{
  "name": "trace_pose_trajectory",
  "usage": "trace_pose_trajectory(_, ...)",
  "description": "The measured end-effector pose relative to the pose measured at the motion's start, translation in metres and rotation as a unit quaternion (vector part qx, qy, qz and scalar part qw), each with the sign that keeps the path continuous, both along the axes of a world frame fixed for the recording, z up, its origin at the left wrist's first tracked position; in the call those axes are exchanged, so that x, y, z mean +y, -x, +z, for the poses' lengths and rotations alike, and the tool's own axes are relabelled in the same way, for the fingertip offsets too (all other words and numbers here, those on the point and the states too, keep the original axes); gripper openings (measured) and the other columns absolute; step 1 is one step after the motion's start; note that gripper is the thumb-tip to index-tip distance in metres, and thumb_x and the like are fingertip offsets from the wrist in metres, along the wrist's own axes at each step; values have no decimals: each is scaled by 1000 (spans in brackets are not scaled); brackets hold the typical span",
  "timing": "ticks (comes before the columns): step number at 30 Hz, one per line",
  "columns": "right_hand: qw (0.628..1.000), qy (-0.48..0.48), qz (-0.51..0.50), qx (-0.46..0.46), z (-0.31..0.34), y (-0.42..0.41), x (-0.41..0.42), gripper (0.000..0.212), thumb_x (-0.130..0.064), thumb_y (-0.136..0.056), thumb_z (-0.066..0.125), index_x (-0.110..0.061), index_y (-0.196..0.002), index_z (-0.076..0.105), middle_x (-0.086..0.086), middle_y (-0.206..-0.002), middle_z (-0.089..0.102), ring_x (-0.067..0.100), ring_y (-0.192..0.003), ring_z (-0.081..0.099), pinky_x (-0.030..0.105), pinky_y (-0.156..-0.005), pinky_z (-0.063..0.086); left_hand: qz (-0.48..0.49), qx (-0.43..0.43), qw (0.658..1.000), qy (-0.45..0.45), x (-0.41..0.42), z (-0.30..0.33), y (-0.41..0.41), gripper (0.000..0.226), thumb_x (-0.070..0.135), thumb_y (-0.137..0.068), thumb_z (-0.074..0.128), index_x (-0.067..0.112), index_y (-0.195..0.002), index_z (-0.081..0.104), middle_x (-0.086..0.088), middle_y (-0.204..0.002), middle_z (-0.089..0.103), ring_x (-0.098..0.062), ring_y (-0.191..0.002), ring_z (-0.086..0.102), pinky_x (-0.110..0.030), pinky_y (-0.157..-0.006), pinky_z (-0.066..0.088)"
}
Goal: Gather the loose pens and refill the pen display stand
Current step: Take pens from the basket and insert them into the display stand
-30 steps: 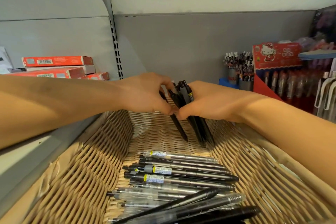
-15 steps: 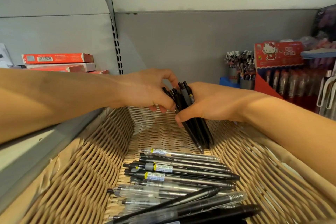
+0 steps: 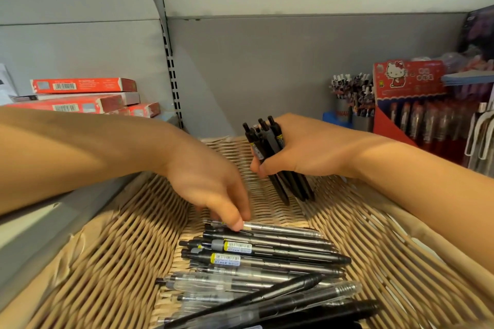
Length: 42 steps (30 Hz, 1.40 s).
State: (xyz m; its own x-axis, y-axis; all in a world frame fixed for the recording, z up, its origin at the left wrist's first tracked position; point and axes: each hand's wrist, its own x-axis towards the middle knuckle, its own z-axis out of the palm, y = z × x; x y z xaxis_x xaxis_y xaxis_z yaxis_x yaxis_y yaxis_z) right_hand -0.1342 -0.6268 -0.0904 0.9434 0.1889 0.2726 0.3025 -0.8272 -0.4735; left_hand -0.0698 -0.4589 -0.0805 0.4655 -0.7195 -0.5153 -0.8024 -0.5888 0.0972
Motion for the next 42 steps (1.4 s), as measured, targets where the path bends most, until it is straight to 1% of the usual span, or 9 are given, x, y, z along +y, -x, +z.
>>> trace_pose_trajectory(3, 1000, 21, -6, 7, -2, -1, 2, 16, -26, -84, 77, -17, -90, 65, 3, -87, 73, 20, -82, 69, 36, -73, 51, -27, -43, 999, 5, -4, 1, 4, 30, 34, -97, 61, 18, -123, 67, -1, -105, 72, 11, -70, 55, -1, -65, 40)
trace_pose_trajectory(8, 1000, 18, 4, 24, -1, -1, 1, 16, -23, -83, 76, -18, -89, 62, 5, -84, 69, 18, -73, 64, 37, -70, 49, -70, -106, 990, -66, -3, 2, 6, 24, 30, -100, 54, 15, -116, 63, 11, -88, 57, -2, -80, 52, -22, -76, 43)
trace_pose_trajectory(12, 999, 24, 12, 38, -2, -3, 0, 19, -27, -83, 77, -28, -79, 58, -11, -68, 61, 6, -61, 57, 29, -63, 43, -78, -133, 985, -79, -4, 0, 2, 22, 32, -101, 52, 23, -118, 60, 20, -84, 51, 5, -76, 48, -9, -66, 34)
trace_pose_trajectory(16, 999, 6, 26, 47, -2, -5, -2, 23, -28, -84, 77, -34, -76, 56, -19, -66, 62, -2, -60, 57, 26, -65, 41, -77, -139, 984, -75, -3, 0, 2, 25, 37, -100, 53, 20, -114, 64, 16, -85, 58, -1, -77, 52, -18, -70, 40)
trace_pose_trajectory(22, 998, -10, 40, 57, -1, -4, -1, 21, -23, -84, 77, -30, -81, 58, -15, -68, 59, 1, -62, 55, 29, -68, 42, -25, -117, 993, 21, -4, 7, -4, 16, 45, -94, 60, 31, -89, 68, 5, -79, 67, -3, -70, 57, -18, -62, 42)
trace_pose_trajectory(28, 997, -43, 39, 48, 0, 2, -1, 17, -14, -87, 75, -27, -90, 64, -13, -77, 65, 4, -75, 62, 26, -74, 48, 75, -42, 949, 305, -7, 15, -20, 15, 30, -80, 79, 23, -69, 73, 6, -56, 59, -4, -54, 55, -15, -53, 45)
trace_pose_trajectory(31, 998, -53, 14, 33, 0, 3, -2, 11, -15, -88, 74, -17, -96, 66, -3, -87, 68, 12, -83, 64, 33, -83, 49, 115, -8, 920, 376, -9, 14, -22, 5, 25, -79, 81, 25, -83, 78, 6, -72, 72, -5, -66, 67, -18, -63, 55)
trace_pose_trajectory(38, 998, -60, 6, 15, 2, -1, 1, 15, -15, -85, 76, -12, -97, 67, -3, -85, 69, 12, -84, 64, 35, -85, 49, 161, 123, 889, 411, -1, 11, -19, 27, 7, -87, 72, 12, -112, 65, -5, -87, 78, -15, -80, 75, -23, -72, 61)
trace_pose_trajectory(42, 996, -83, -8, 15, 1, -2, -2, 18, -13, -83, 77, -13, -99, 68, 8, -96, 73, 25, -98, 69, 53, -99, 50, 155, 170, 878, 420, 0, 11, -18, 37, 2, -85, 69, 12, -117, 55, -11, -92, 78, -20, -90, 76, -27, -79, 61)
